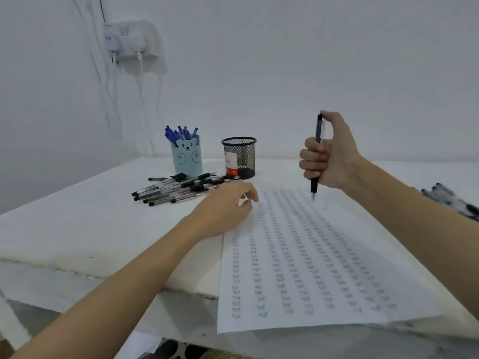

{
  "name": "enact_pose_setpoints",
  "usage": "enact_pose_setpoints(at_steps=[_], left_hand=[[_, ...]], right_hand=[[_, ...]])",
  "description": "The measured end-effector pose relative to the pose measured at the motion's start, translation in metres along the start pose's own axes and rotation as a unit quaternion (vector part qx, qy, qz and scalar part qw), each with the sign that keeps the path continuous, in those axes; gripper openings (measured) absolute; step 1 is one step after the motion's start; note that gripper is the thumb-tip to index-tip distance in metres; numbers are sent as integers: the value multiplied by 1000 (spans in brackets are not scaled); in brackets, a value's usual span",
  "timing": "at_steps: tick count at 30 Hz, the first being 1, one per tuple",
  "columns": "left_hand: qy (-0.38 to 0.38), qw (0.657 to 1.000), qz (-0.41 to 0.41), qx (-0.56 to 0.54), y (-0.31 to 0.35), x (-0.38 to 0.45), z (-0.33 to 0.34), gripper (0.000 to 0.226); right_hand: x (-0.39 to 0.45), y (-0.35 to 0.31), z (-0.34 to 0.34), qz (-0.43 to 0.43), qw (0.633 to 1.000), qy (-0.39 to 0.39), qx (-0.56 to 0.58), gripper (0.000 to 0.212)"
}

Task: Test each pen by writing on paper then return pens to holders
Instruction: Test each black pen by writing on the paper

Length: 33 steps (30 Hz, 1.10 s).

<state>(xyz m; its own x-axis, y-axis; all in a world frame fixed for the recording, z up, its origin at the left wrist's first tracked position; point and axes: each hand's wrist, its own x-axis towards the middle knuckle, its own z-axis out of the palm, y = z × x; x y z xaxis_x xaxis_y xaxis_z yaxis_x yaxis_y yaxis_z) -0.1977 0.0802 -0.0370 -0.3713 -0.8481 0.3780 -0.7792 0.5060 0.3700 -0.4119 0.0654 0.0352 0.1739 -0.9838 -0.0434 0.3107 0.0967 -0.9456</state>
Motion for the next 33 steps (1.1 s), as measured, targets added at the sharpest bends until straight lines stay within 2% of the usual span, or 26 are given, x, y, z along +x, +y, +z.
enact_pose_setpoints(at_steps=[5,10,14,16,19,21,24,26,29,33], left_hand=[[-45,998,31,20,25,33,21,19],[-83,996,25,30,33,58,35,22],[-103,994,15,32,28,74,42,26],[-107,994,18,35,25,81,47,25],[-94,994,31,38,23,87,52,21],[-75,995,41,41,24,88,56,19],[-50,997,51,39,22,88,62,17],[-46,997,51,32,20,88,64,17],[-44,998,45,23,18,89,65,18],[-48,998,41,15,17,89,65,19]], right_hand=[[-9,-10,-35,-52,991,103,64,47],[0,-12,-51,-72,986,113,100,58],[17,-2,-52,-80,987,133,31,33],[25,3,-53,-63,988,140,-16,42],[34,11,-59,-29,978,147,-143,67],[39,16,-59,-36,965,152,-210,60],[51,26,-61,-95,932,201,-286,21],[58,35,-63,-133,920,233,-287,27],[61,50,-62,-151,914,225,-302,38],[62,58,-58,-180,866,232,-406,28]])
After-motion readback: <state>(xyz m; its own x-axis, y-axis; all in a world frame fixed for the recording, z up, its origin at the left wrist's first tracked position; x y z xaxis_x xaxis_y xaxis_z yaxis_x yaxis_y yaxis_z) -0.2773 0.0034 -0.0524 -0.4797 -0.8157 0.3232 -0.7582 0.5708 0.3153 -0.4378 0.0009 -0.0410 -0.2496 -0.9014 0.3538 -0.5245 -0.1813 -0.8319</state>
